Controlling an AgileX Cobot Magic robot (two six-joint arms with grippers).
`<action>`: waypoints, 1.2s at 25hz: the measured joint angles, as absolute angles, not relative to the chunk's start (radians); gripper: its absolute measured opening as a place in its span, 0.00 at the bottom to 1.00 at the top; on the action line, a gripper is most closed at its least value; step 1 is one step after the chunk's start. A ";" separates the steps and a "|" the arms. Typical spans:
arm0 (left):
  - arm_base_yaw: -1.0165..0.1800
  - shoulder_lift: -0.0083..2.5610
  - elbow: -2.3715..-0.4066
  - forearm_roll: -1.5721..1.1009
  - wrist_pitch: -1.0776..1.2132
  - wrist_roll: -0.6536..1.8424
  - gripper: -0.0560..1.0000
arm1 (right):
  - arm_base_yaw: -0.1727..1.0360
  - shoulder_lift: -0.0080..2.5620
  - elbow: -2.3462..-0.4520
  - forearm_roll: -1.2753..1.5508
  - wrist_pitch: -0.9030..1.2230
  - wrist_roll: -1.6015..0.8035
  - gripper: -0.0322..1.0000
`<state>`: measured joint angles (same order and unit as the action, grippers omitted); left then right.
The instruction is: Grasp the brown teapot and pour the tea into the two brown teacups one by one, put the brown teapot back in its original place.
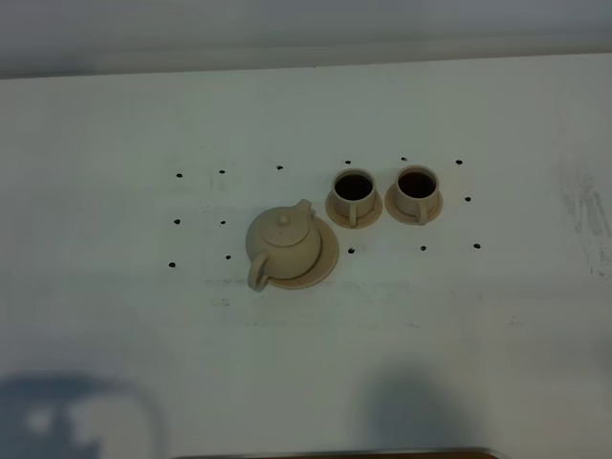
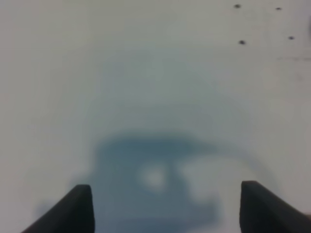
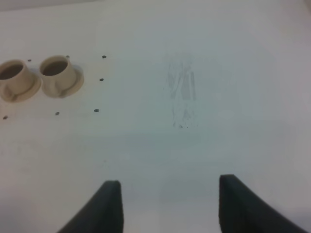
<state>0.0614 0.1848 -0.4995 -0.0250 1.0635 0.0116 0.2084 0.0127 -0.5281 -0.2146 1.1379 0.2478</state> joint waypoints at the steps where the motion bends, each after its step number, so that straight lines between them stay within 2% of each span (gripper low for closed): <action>1: 0.061 0.172 -0.492 -0.031 1.063 0.028 0.69 | 0.208 0.013 -0.528 -0.215 1.138 0.248 0.45; 9: 0.061 0.128 -0.471 -0.058 1.071 0.115 0.72 | 0.208 0.013 -0.528 -0.215 1.138 0.248 0.45; 17: 0.061 0.000 -0.462 -0.054 1.062 0.092 0.72 | 0.208 0.013 -0.528 -0.215 1.138 0.248 0.45; 30: 0.061 -0.005 -0.462 -0.053 1.062 0.089 0.72 | 0.208 0.013 -0.528 -0.215 1.138 0.248 0.45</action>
<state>0.0614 -0.0046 -0.4620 -0.0529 1.0621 0.0886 0.2084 0.0127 -0.5281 -0.2146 1.1379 0.2478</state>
